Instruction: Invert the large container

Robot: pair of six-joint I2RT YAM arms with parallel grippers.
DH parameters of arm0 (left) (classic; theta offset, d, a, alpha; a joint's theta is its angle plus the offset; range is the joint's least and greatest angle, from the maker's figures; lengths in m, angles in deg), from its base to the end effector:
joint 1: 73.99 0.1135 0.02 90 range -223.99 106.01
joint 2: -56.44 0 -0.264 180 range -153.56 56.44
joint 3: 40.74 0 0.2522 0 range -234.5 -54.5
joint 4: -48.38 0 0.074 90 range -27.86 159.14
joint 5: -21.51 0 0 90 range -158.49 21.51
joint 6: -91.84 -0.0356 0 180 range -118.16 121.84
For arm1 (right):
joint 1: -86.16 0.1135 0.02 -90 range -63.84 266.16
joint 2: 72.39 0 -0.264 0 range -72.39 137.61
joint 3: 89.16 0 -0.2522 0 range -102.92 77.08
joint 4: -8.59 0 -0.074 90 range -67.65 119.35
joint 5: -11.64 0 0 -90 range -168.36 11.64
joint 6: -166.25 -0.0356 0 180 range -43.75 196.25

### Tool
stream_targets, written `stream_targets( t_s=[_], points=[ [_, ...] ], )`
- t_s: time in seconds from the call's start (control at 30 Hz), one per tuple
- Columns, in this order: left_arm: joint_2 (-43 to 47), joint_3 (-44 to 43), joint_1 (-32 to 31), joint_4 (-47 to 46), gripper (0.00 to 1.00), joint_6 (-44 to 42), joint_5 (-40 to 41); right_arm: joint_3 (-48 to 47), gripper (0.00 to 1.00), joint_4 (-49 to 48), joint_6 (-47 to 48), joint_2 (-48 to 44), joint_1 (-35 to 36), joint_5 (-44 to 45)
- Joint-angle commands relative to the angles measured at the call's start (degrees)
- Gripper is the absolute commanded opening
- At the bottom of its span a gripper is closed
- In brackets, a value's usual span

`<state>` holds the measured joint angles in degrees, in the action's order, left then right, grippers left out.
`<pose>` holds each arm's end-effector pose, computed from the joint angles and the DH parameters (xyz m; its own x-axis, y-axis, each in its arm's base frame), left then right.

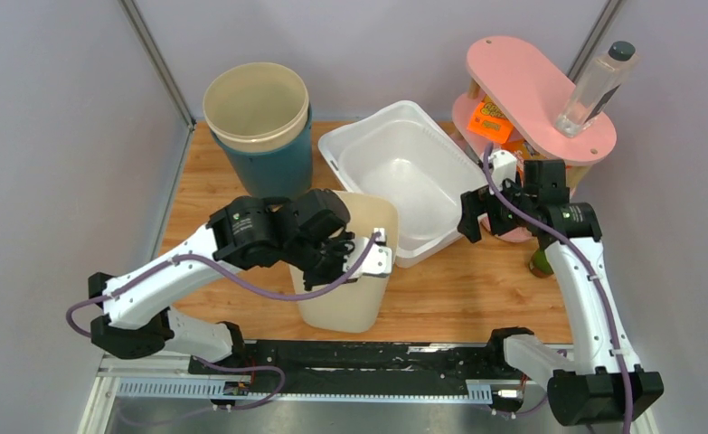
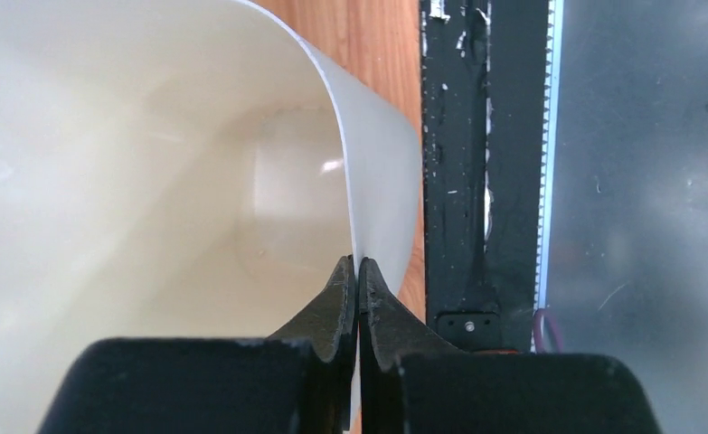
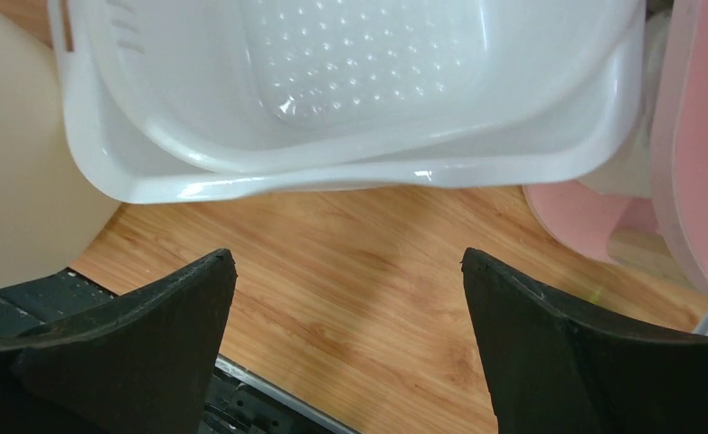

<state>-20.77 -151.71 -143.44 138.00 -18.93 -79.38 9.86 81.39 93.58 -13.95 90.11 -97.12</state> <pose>0.0753 -0.2200 0.4209 0.0676 0.8117 -0.5802 0.9976 -0.0454 0.0528 0.1824 0.0241 0.3523 -0.6518 -0.3277 -0.6839 -0.4866 0.8724 0.0456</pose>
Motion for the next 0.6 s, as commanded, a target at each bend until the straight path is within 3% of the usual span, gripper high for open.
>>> stream_targets(
  t_s=[0.0, 0.2, 0.43, 0.57],
  points=[
    [4.1, -2.8, 8.3, -3.1, 0.00, -2.1, 1.0, -6.4, 1.00, -4.3, -0.9, 3.4, 1.1, -8.3],
    [9.4, 3.0, 23.5, -7.3, 0.00, 6.1, -9.8, -12.3, 1.00, -4.7, -1.1, 10.3, 4.3, -8.6],
    [15.5, 17.0, 46.1, -17.9, 0.00, 23.3, -35.4, -16.6, 1.00, -4.5, 1.7, 15.1, 12.8, -7.6],
    [17.5, 22.3, 53.0, -24.2, 0.00, 31.0, -42.4, -18.0, 1.00, -4.6, 2.0, 17.7, 17.7, -10.1]
  ],
)
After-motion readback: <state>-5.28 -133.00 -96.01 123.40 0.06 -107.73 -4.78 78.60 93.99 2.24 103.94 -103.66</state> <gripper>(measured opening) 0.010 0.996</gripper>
